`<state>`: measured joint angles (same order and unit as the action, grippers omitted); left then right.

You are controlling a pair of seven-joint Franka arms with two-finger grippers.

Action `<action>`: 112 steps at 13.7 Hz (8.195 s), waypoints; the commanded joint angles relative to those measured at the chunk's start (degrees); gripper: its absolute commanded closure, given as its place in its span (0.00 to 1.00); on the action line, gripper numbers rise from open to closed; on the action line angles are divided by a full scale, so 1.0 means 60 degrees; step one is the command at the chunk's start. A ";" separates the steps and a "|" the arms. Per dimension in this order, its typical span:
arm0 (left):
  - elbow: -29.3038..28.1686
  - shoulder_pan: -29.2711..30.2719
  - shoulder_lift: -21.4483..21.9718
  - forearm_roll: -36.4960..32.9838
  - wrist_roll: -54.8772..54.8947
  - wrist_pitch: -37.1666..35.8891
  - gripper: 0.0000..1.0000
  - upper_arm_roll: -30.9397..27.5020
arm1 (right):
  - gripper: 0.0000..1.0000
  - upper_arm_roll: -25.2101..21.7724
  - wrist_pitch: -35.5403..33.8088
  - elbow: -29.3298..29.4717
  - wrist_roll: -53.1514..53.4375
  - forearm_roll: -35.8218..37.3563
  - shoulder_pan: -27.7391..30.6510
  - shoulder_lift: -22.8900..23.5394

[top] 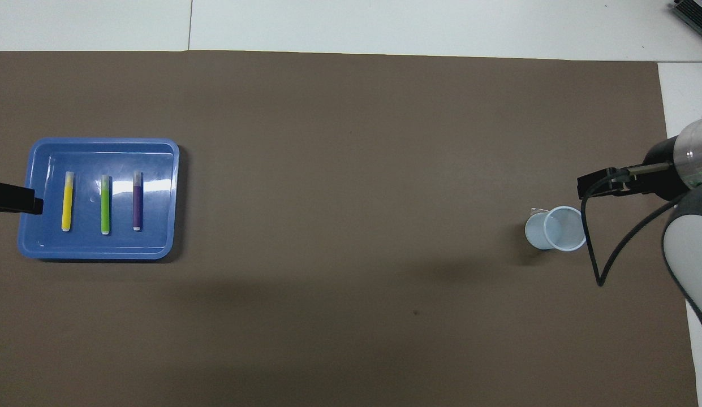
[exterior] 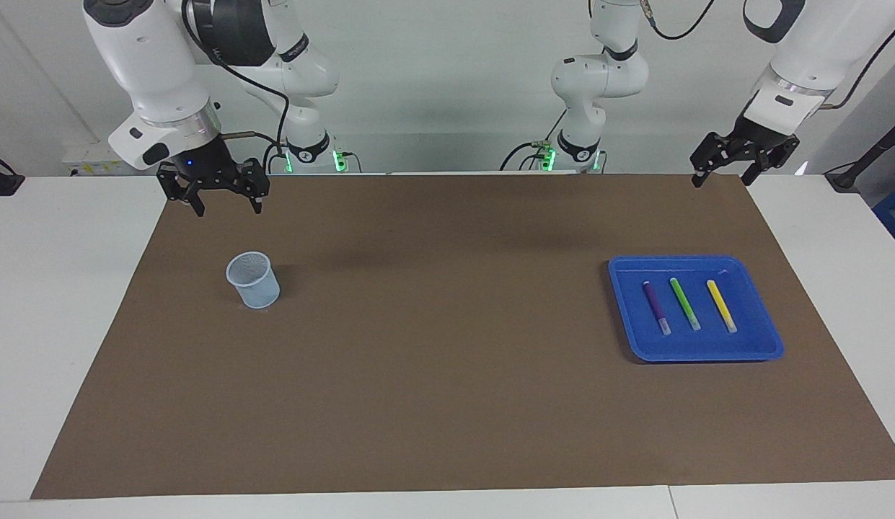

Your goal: Transfer and insert pens with both arms

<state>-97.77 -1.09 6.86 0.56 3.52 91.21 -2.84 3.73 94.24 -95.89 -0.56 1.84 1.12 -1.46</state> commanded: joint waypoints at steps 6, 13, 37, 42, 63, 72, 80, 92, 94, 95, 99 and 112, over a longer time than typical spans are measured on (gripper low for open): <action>0.0021 0.0036 0.0101 -0.0078 -0.0059 0.0062 0.00 -0.0039 | 0.00 0.0066 -0.0019 -0.0160 -0.0185 0.0015 0.0136 -0.0181; -0.1383 0.0021 0.0715 0.0082 0.0014 0.0807 0.00 -0.0127 | 0.00 0.0066 -0.0004 -0.0160 -0.0185 0.0015 0.0136 -0.0181; -0.3612 -0.0096 -0.2740 0.1196 0.0204 0.6784 0.04 -0.0083 | 0.00 0.0066 -0.0019 -0.0160 -0.0185 0.0015 0.0136 -0.0181; -0.3582 0.0021 -0.3398 0.1196 0.0746 0.7500 0.05 -0.0083 | 0.00 0.0066 -0.0019 -0.0146 -0.0185 0.0015 0.0136 -0.0181; -0.3612 -0.0067 -0.3971 0.1211 0.0820 0.8631 1.00 -0.0097 | 0.00 0.0066 0.0171 -0.0219 -0.0258 -0.0483 0.0180 -0.0591; -0.2678 -0.0082 -0.3854 0.1211 0.0470 0.6835 1.00 -0.0097 | 0.00 0.0213 0.1505 -0.0351 -0.0975 -0.1332 -0.0595 -0.0562; -0.0948 -0.0477 -0.3298 0.1342 -0.3406 0.3653 1.00 0.0414 | 0.00 0.0213 0.2146 -0.0541 -0.1459 -0.1332 -0.0552 -0.0562; -0.0770 -0.0536 -0.2024 0.4722 -1.1454 0.2188 1.00 0.2290 | 0.00 0.0257 0.4579 -0.1259 0.4384 -0.5225 -0.2353 -0.0372; -0.0814 -0.0536 -0.1906 0.5820 -1.1688 0.1923 1.00 0.2290 | 0.00 0.0271 0.4640 -0.1303 0.4459 -0.5331 -0.2675 -0.0371; -0.0858 -0.0550 -0.1862 0.6115 -1.2081 0.1864 1.00 0.2305 | 0.00 0.0271 0.4640 -0.1463 0.4734 -0.5346 -0.2851 -0.0458; -0.1399 -0.0886 -0.1584 0.7187 -1.2815 0.1994 1.00 0.2334 | 0.00 0.0257 0.5796 -0.1596 0.7239 -0.5331 -0.4168 -0.0474; -0.2162 -0.1297 -0.0851 0.7495 -1.3726 0.2786 1.00 0.2334 | 0.30 0.0271 0.6602 -0.2299 0.5250 -0.5170 -0.4918 -0.0489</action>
<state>-108.48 -8.01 -0.15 44.24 -78.14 106.52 11.90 5.14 132.20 -108.51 32.53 -28.90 -28.81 -3.75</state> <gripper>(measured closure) 0.833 0.203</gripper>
